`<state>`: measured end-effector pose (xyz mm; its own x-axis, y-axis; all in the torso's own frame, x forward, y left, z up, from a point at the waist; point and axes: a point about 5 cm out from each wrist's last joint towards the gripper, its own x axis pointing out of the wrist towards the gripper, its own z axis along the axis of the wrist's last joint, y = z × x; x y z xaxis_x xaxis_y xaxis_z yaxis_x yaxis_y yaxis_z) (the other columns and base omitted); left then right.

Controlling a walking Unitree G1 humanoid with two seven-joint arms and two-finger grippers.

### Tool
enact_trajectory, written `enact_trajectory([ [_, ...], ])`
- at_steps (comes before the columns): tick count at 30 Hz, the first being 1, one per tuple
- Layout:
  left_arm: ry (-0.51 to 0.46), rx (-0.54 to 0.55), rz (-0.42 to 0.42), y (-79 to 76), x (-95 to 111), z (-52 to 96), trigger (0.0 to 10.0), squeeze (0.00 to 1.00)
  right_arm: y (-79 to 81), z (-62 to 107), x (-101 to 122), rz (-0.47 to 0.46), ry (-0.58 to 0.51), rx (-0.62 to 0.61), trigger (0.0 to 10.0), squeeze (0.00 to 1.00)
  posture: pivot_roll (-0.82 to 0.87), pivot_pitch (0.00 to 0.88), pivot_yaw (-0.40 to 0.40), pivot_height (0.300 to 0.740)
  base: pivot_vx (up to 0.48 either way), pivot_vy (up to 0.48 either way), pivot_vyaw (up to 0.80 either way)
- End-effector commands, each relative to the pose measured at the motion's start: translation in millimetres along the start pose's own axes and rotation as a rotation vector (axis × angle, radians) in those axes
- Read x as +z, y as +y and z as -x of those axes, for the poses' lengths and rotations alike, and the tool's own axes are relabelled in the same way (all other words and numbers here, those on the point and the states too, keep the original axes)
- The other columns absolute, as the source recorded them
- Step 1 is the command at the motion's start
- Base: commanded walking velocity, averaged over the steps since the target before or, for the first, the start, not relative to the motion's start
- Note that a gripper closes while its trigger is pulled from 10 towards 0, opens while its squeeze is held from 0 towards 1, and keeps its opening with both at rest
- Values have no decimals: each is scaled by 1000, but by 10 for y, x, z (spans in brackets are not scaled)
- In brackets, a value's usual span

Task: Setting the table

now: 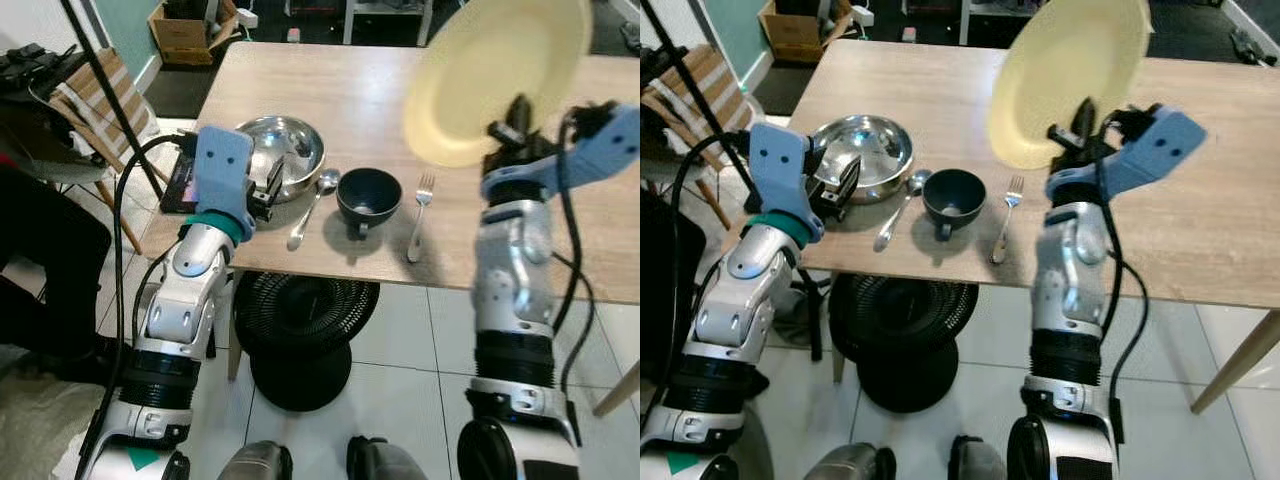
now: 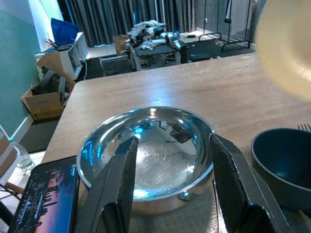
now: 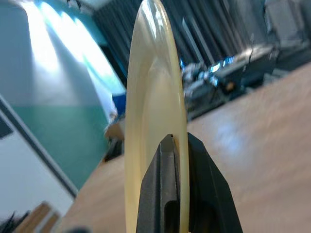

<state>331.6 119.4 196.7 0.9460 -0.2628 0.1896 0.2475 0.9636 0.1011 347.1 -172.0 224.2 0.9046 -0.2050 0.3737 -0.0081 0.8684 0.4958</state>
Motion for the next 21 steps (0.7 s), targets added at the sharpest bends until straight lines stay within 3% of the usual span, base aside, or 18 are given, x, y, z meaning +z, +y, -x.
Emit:
enact_trajectory([
  [1,10,4,12,5,-21,40,10000,0,-2,-21,-83,-54,35,-26,10000,0,116,17,54,740,0,0,0],
  [4,11,11,16,9,-23,96,10000,0,22,-58,-182,-126,60,-59,10000,0,136,34,43,740,0,0,0],
  [11,18,19,24,6,-21,171,10000,0,-44,-144,-189,-165,48,-115,10000,0,166,64,33,740,0,0,0],
  [12,21,21,27,5,-19,200,10000,0,-96,-184,-176,-179,38,-142,10000,0,166,64,33,740,0,0,0],
  [13,30,22,28,10,-24,236,10000,0,-255,-211,-126,-191,18,-200,10000,0,174,86,37,740,0,0,0],
  [16,36,22,27,15,-26,262,10000,0,-364,-222,-89,-199,4,-238,10000,0,174,88,37,740,0,0,0],
  [17,42,23,27,21,-31,278,10000,0,-481,-213,-59,-201,-4,-275,10000,0,178,95,40,740,0,0,0],
  [20,42,23,27,21,-31,278,10000,0,-481,-213,-59,-201,-4,-275,10000,0,178,95,40,740,0,0,0],
  [21,48,23,27,28,-35,293,10000,0,-589,-186,-37,-207,-9,-309,10000,0,179,105,43,740,0,0,0],
])
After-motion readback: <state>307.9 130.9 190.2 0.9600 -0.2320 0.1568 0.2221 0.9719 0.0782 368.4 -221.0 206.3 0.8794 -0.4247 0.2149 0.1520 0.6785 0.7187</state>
